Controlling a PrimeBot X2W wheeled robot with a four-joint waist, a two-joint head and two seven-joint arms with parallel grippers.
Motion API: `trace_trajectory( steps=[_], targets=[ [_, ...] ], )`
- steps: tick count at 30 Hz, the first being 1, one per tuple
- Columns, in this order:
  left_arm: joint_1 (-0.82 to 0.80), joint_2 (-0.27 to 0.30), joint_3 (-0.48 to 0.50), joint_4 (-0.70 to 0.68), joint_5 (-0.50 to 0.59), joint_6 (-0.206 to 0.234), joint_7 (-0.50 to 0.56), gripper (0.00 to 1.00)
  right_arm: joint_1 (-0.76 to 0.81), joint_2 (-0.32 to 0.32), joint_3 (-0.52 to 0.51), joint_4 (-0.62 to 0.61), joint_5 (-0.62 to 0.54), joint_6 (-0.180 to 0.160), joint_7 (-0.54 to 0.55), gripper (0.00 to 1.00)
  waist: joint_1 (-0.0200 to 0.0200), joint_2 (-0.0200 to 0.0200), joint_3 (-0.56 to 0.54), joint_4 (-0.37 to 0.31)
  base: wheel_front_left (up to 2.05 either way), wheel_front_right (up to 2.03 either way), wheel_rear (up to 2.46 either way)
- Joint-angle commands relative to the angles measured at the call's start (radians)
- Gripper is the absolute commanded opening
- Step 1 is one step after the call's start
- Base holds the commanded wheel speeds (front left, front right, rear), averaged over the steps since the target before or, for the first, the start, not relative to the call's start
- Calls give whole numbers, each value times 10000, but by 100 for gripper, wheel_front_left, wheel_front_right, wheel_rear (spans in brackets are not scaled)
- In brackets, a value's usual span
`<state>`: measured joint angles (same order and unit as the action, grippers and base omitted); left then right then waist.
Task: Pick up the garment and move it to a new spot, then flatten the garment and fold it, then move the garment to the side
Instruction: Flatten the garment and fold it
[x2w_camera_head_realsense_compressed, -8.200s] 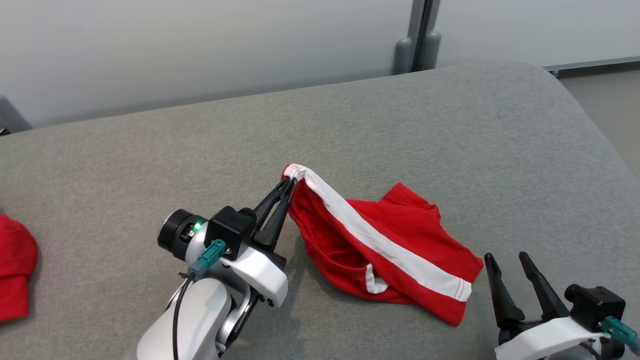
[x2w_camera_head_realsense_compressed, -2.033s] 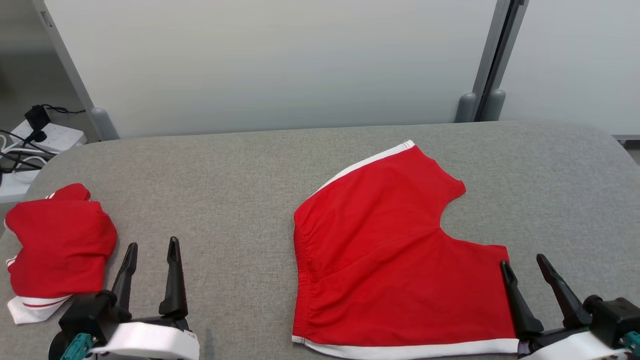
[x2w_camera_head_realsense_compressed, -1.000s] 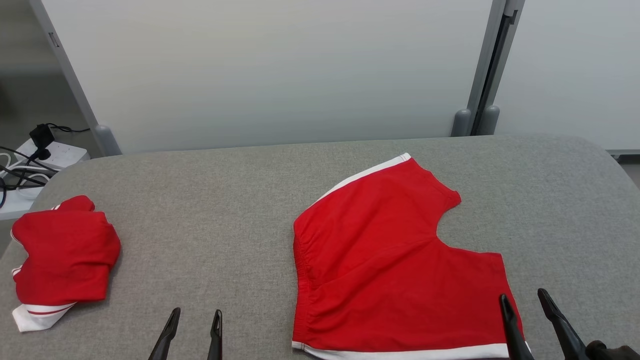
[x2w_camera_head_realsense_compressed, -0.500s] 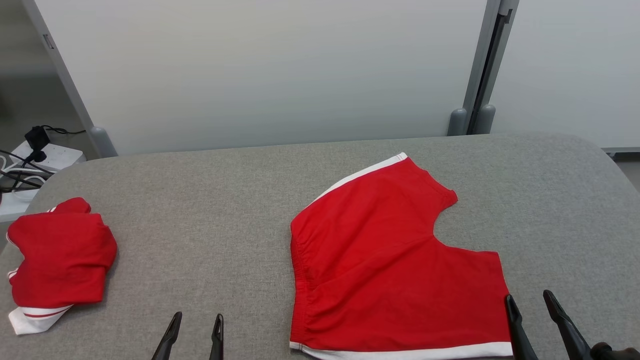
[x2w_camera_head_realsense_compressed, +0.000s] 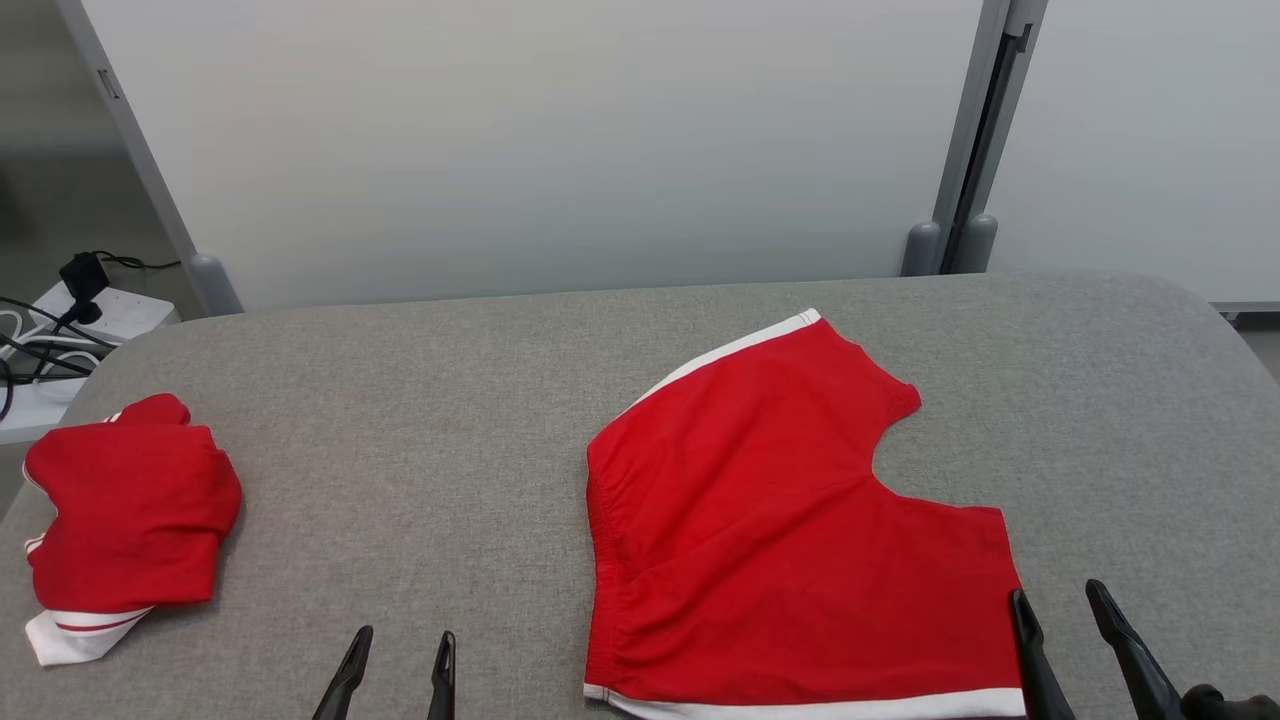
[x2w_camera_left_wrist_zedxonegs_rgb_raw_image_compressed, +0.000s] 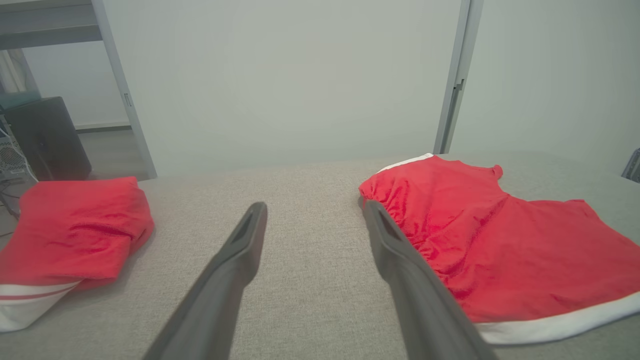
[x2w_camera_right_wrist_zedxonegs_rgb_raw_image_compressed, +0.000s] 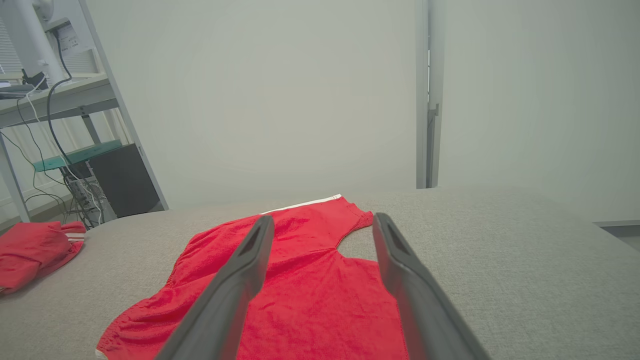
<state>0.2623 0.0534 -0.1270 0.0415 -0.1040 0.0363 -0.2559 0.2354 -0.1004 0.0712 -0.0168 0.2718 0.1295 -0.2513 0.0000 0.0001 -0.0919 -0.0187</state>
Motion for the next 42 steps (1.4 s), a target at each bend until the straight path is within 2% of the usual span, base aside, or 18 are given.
trace_trajectory(
  steps=[1,13,17,19,24,29,35,42],
  targets=[
    [-411,-31,272,-222,73,81,-59,100,-245,-136,204,-262,30,12,-105,100,0,-1,-12,-9,0,0,0],
    [-444,-31,146,-234,23,88,-59,100,-290,-12,227,-170,161,12,-105,100,0,-1,-41,-93,0,0,0],
    [-590,-31,-3,25,47,-75,-59,100,-307,-40,263,-165,139,12,-105,100,0,-1,63,-87,0,0,0],
    [-692,-31,-165,234,41,-298,-59,100,-311,-66,257,-161,148,12,-105,100,0,-1,120,-97,0,0,0],
    [-1111,-3,-691,1299,190,-1048,-59,100,-385,-173,299,-89,194,12,-105,100,0,-1,330,-172,0,0,0],
    [-1769,188,-1554,2703,700,-1443,-59,100,-492,-256,400,-109,337,12,-105,100,0,-1,507,-263,0,0,0],
    [-2727,296,-2418,4233,841,-1612,-59,100,-617,-382,525,-149,461,12,-105,100,0,-1,679,-384,0,0,0],
    [-3398,331,-2768,5141,559,-1654,-59,100,-722,-498,599,-234,559,12,-105,100,0,-1,855,-505,0,0,0]
  ],
)
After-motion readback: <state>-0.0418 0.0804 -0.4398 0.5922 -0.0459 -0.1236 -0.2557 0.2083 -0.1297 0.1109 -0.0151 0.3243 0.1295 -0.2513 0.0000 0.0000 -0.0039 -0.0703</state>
